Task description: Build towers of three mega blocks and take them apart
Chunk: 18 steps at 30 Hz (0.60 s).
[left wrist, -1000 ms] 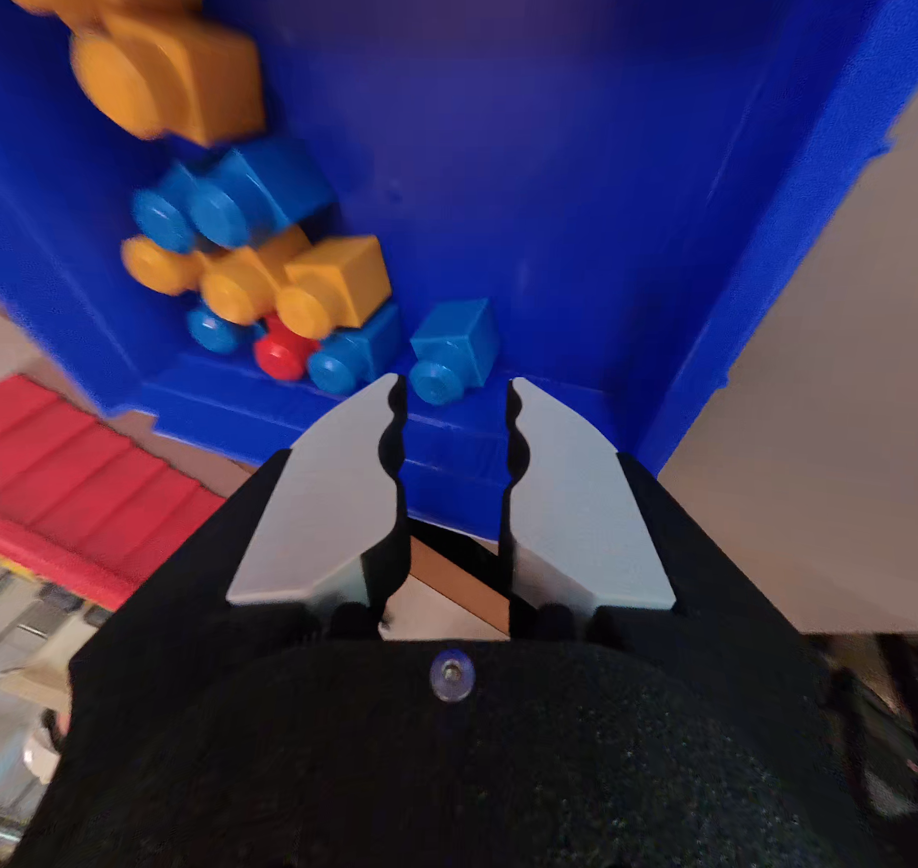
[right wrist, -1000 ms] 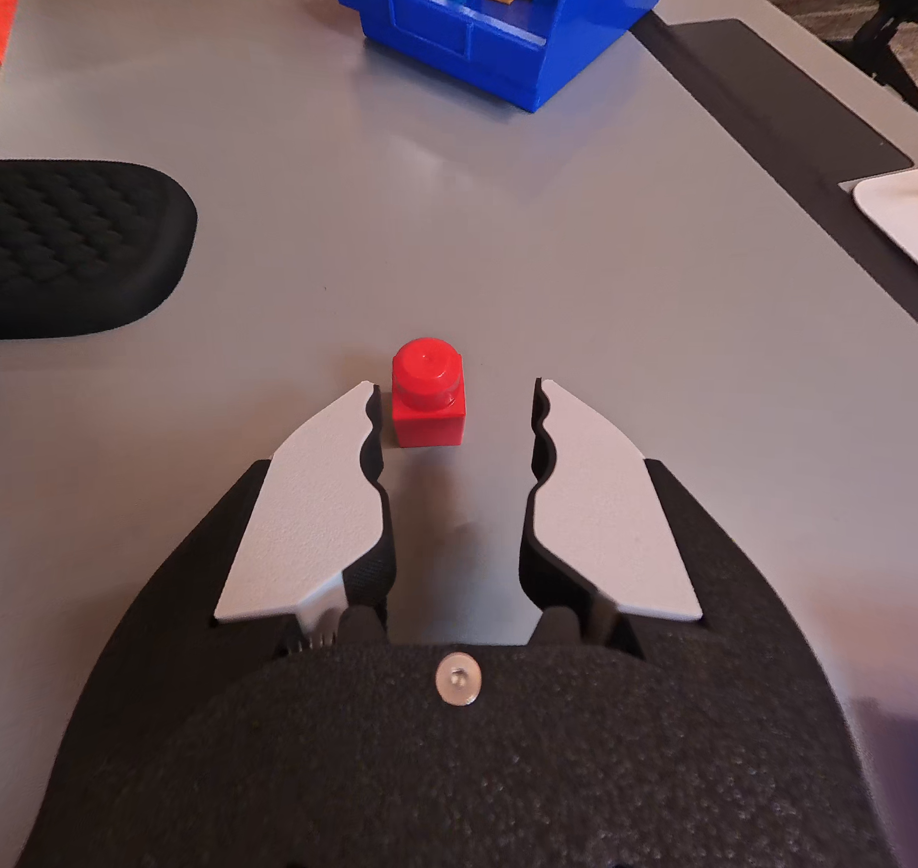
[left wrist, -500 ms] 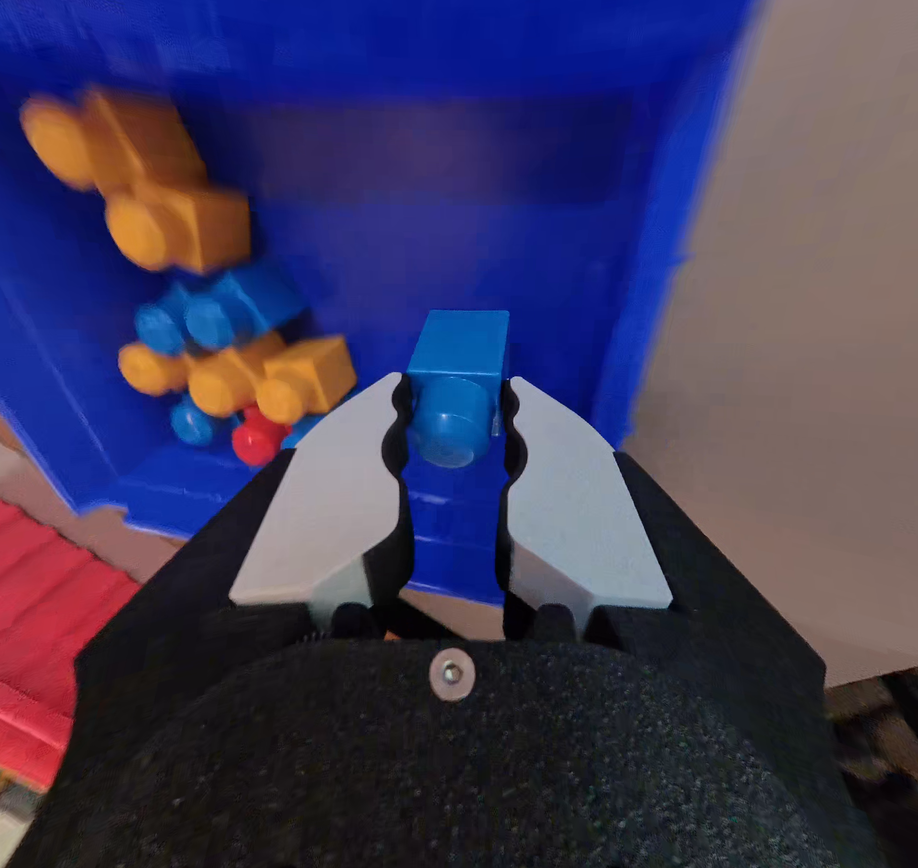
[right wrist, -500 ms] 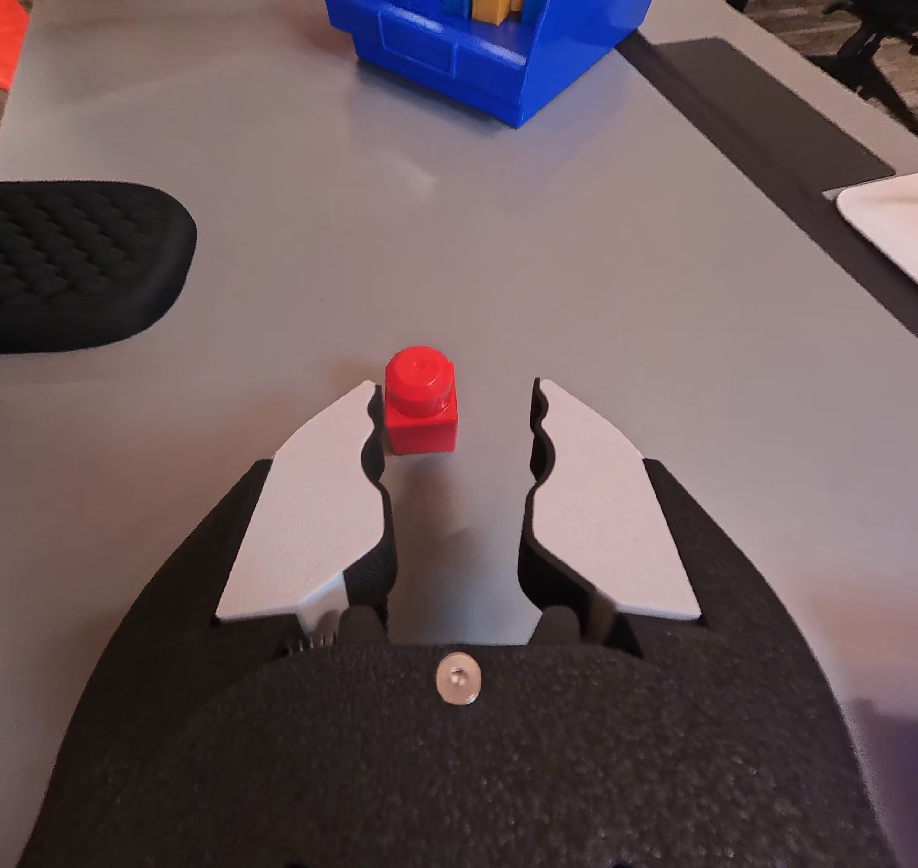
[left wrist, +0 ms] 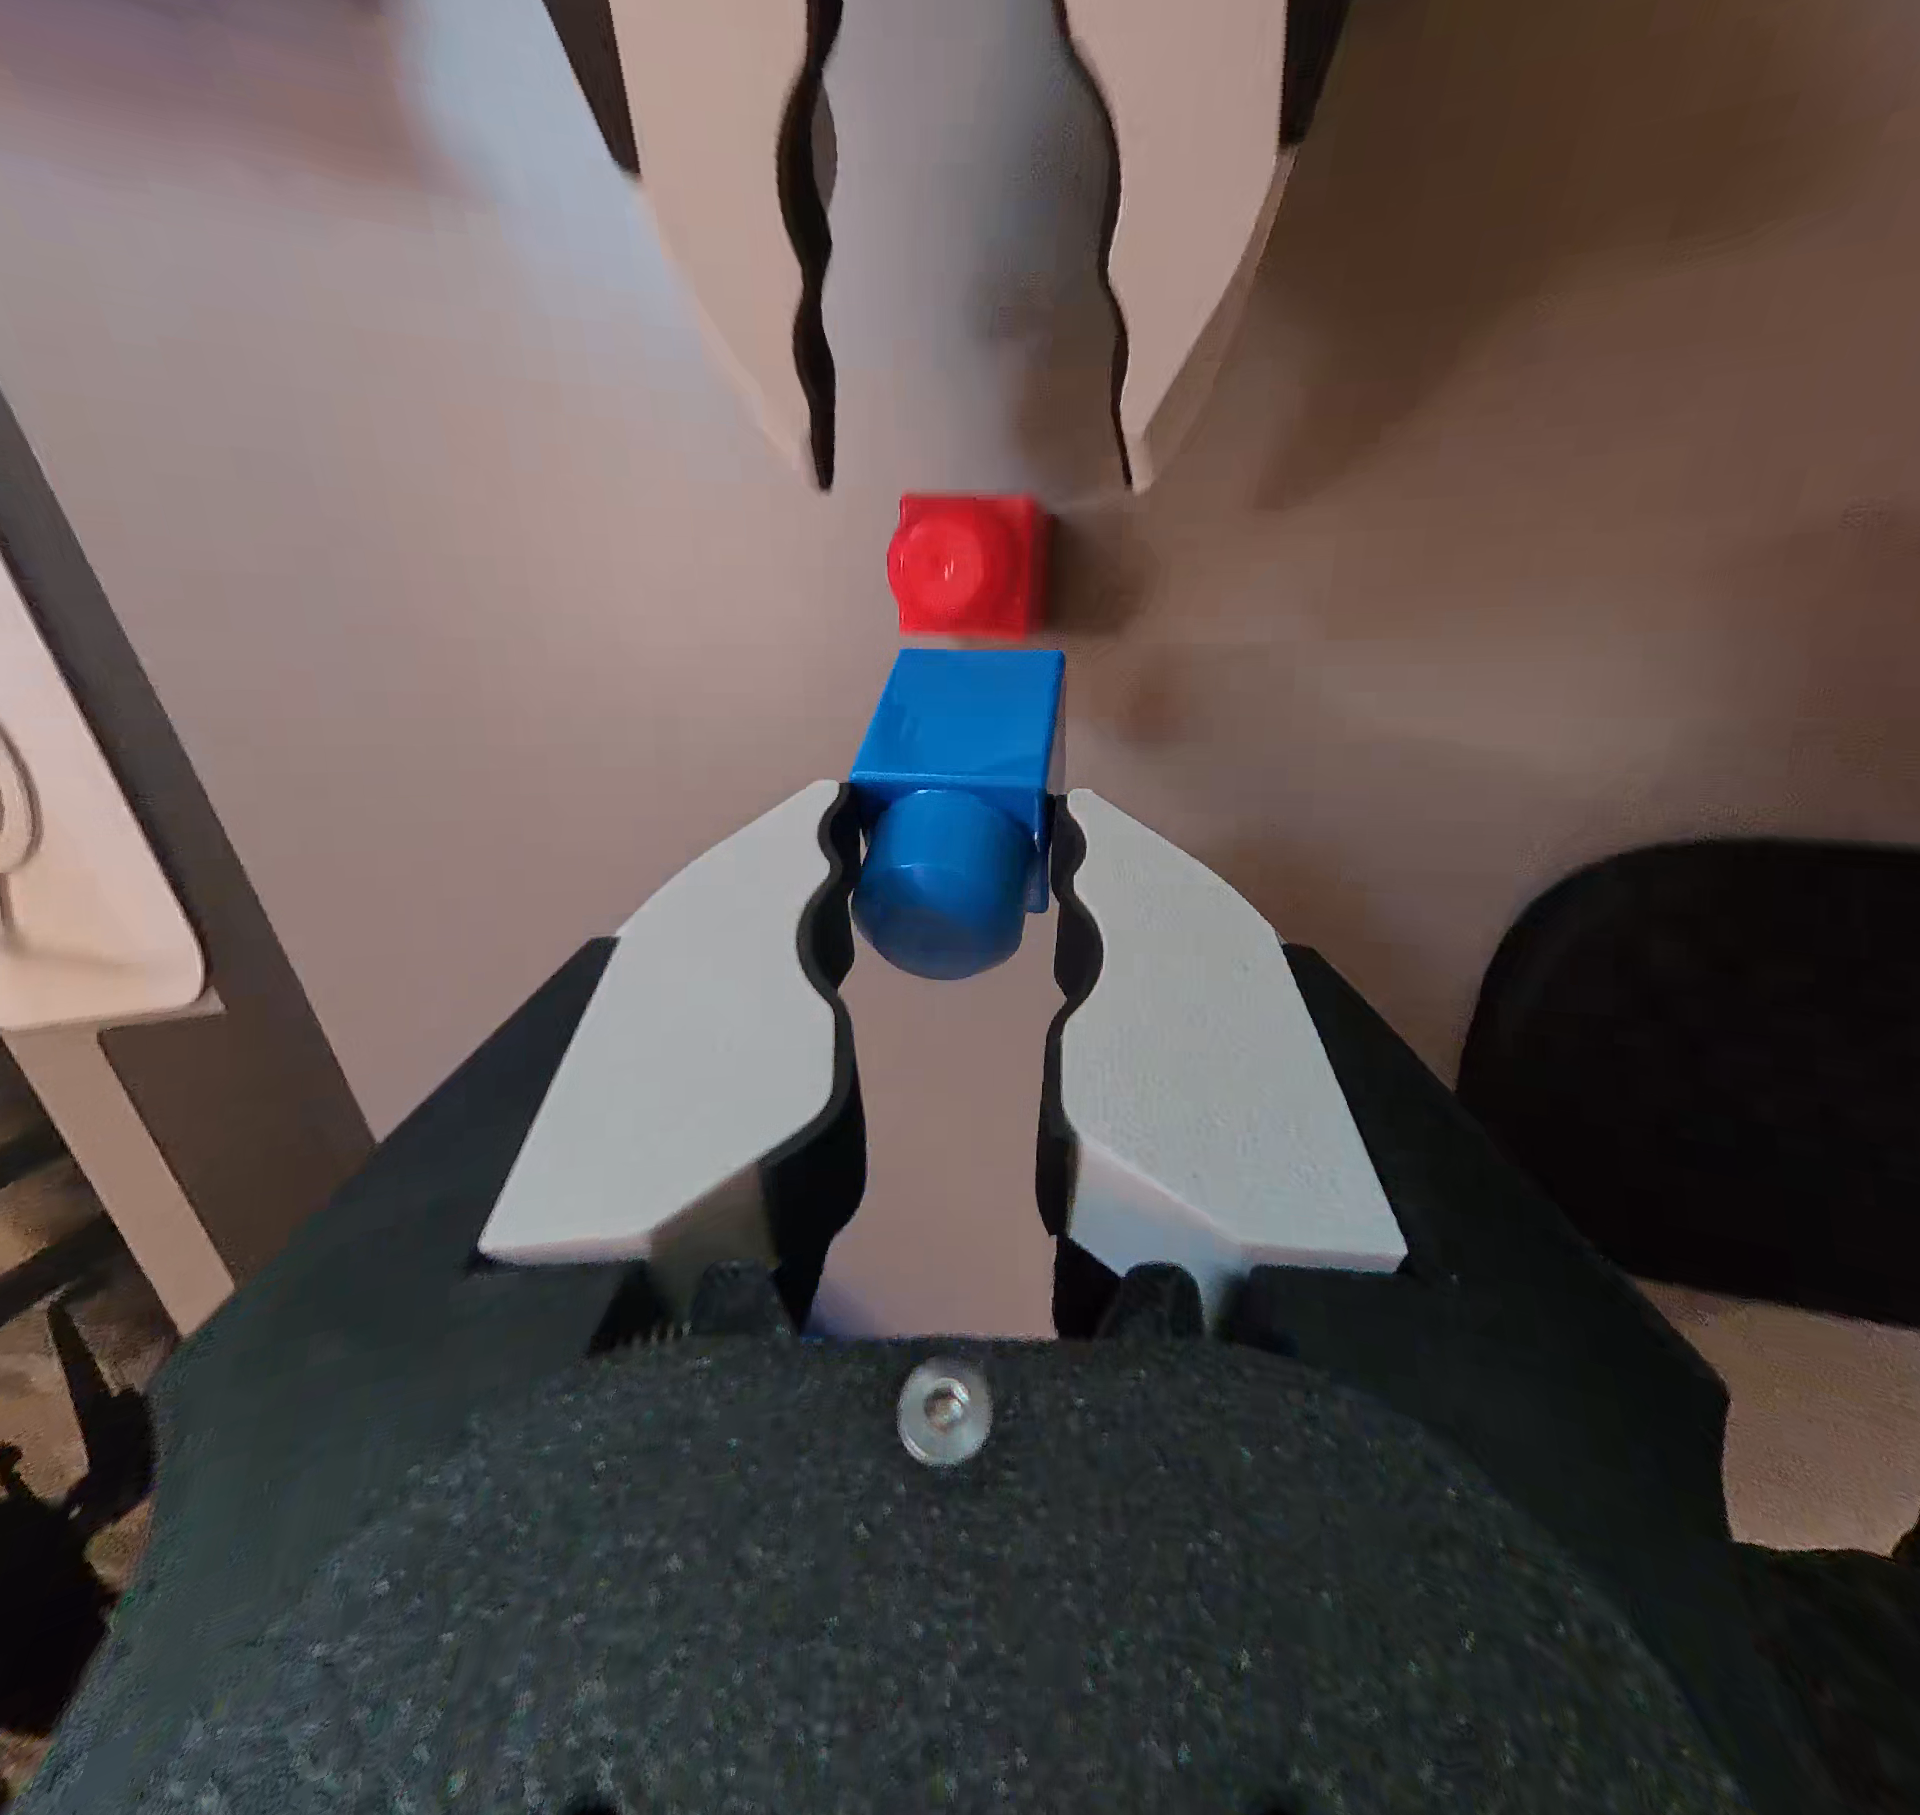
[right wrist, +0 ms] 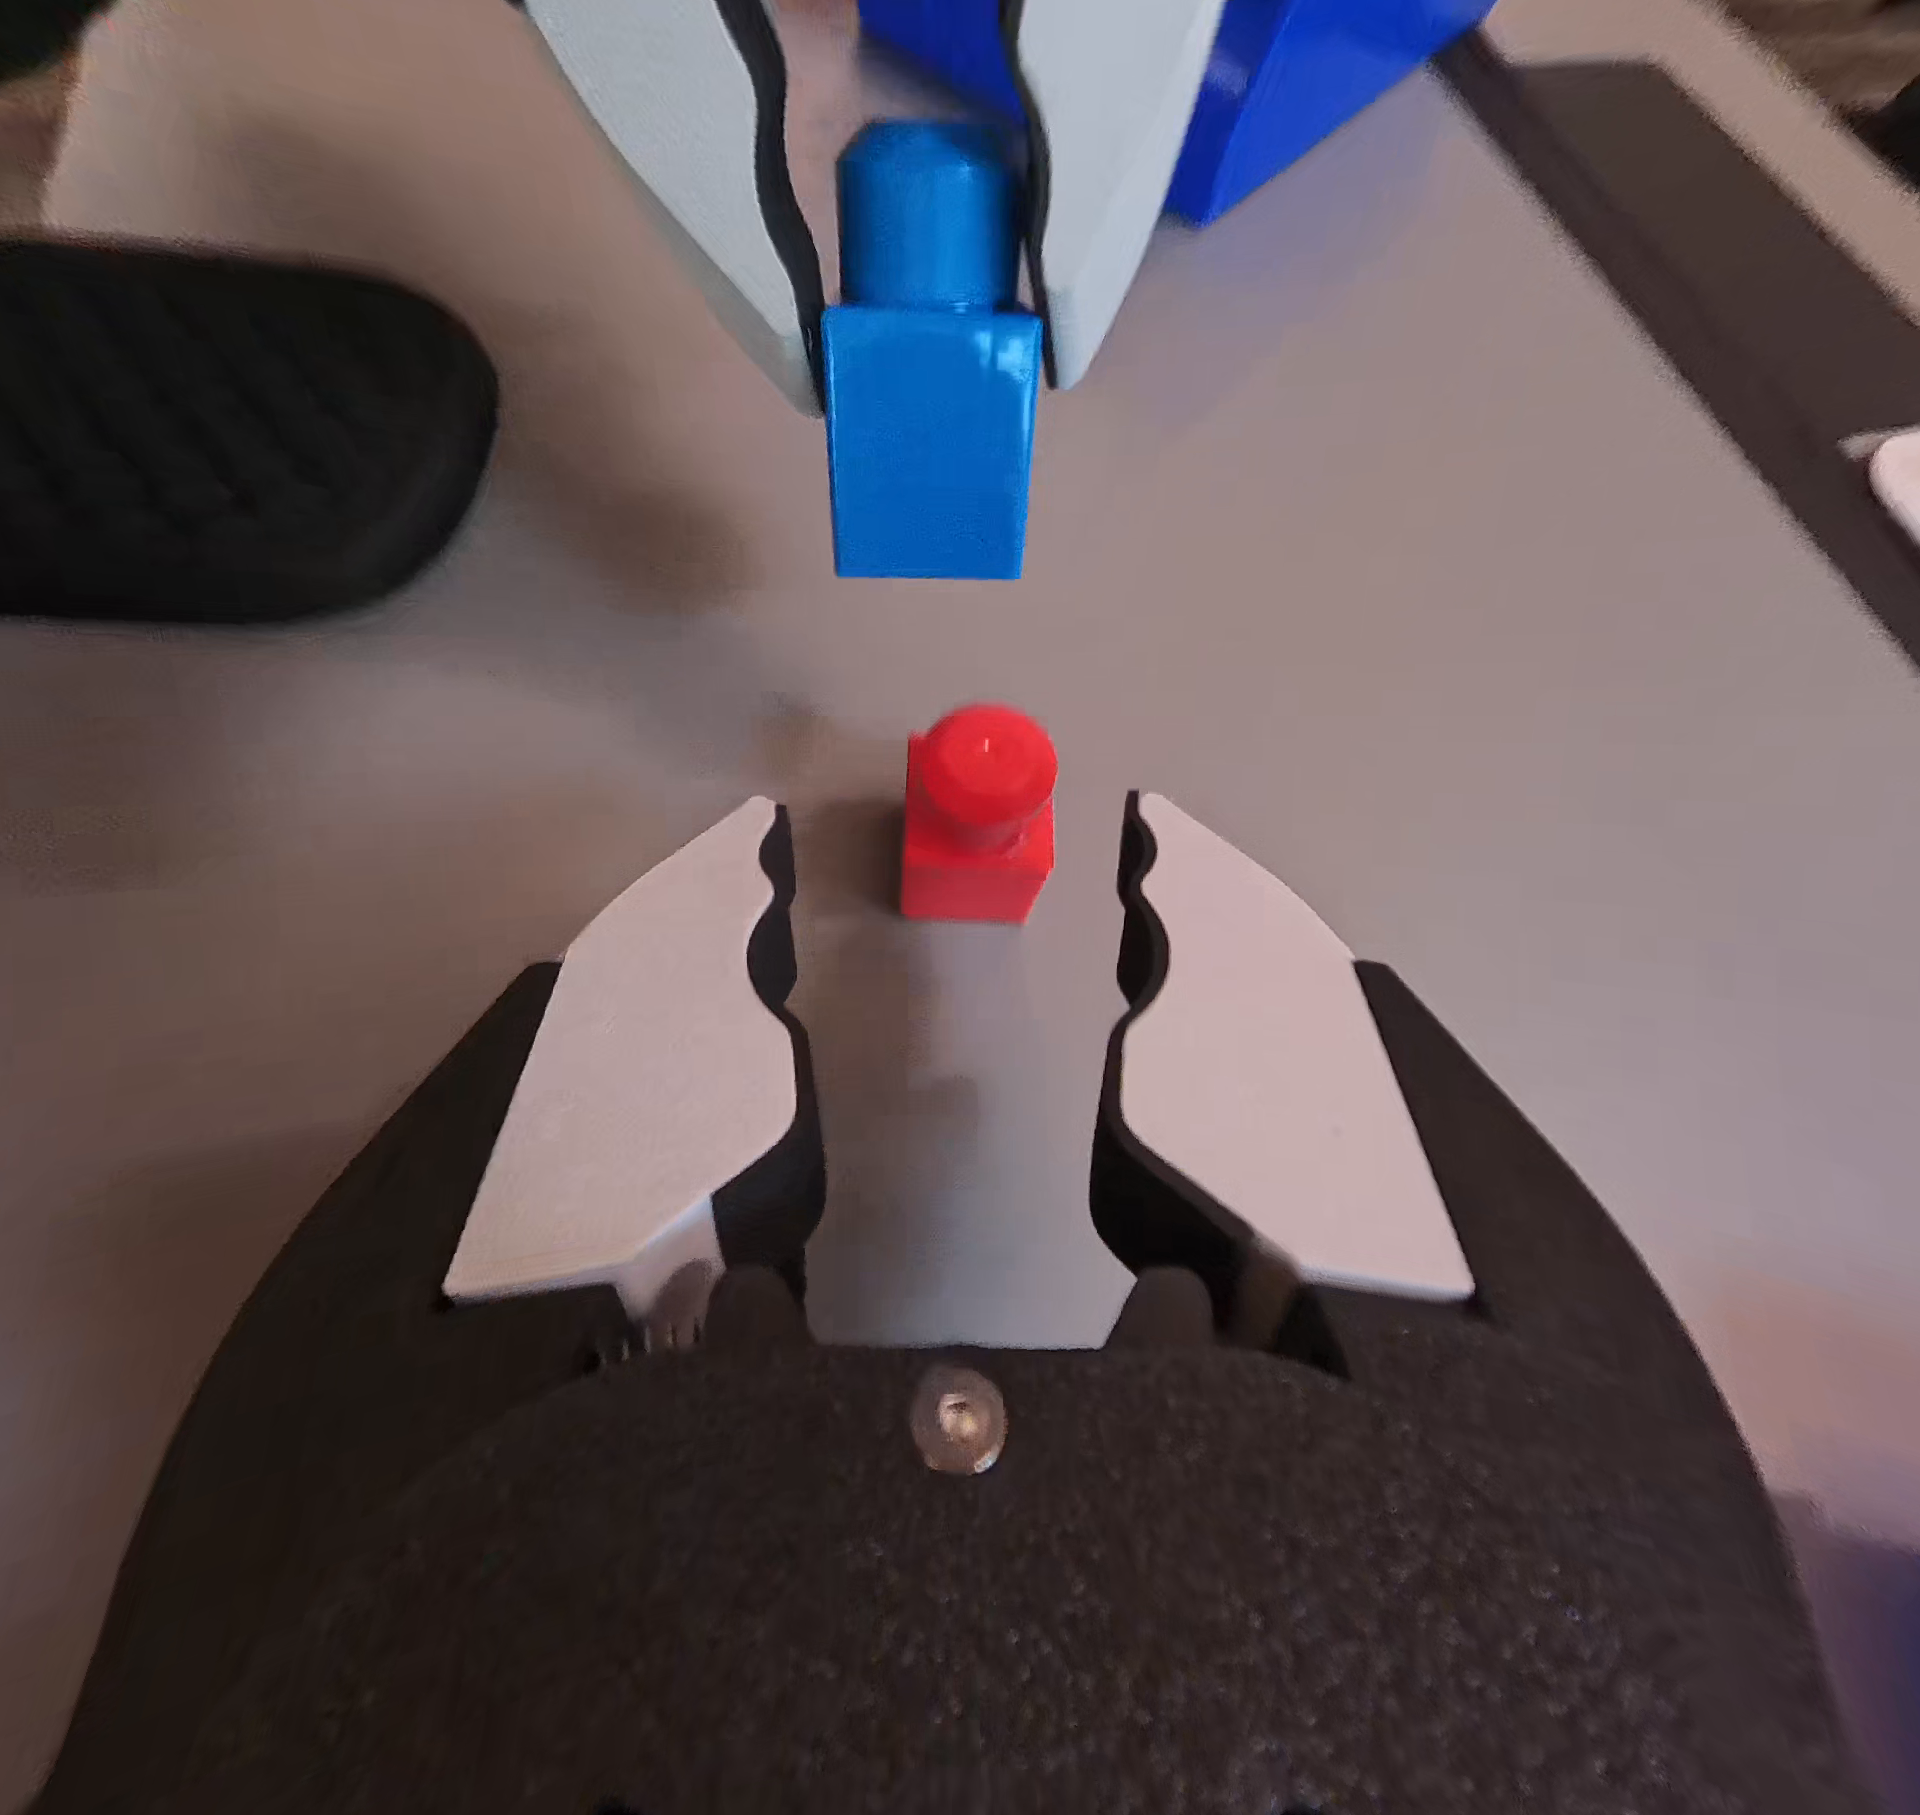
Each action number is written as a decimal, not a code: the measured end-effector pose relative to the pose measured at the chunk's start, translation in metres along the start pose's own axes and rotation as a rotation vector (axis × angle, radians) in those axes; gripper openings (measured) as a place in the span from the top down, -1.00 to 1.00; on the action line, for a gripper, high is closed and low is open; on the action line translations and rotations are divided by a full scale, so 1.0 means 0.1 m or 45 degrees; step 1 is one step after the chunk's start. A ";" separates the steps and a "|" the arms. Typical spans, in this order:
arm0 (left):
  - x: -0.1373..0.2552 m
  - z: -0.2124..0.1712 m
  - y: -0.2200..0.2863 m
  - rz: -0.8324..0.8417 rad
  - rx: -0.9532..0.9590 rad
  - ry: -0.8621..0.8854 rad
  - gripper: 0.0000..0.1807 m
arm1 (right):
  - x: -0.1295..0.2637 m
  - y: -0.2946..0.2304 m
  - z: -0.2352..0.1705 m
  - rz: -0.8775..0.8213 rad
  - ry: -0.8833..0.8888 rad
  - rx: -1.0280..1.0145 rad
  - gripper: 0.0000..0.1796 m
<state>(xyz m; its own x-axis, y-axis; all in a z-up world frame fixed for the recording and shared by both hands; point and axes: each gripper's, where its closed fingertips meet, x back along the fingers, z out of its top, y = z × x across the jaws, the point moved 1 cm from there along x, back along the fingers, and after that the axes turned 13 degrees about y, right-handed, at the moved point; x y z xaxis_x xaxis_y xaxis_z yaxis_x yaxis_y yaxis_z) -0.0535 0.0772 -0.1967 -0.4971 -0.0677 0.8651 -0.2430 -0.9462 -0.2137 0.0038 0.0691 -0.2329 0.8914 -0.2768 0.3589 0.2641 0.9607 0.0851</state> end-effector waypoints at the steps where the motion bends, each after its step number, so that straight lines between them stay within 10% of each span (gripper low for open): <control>1: -0.04 0.05 0.00 -0.007 0.002 0.022 0.61 | 0.00 0.00 -0.10 0.005 -0.061 0.010 0.32; 18: -0.14 0.07 0.10 -0.010 0.105 0.191 0.61 | -0.28 -0.13 -0.30 0.031 -0.251 -0.005 0.59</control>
<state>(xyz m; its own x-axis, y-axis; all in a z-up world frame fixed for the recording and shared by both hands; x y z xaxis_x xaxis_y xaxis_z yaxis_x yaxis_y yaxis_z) -0.0433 0.0665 -0.2080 -0.6158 -0.0179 0.7877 -0.1811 -0.9698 -0.1636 -0.0138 0.0643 -0.2724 0.8083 -0.2442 0.5357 0.2452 0.9669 0.0707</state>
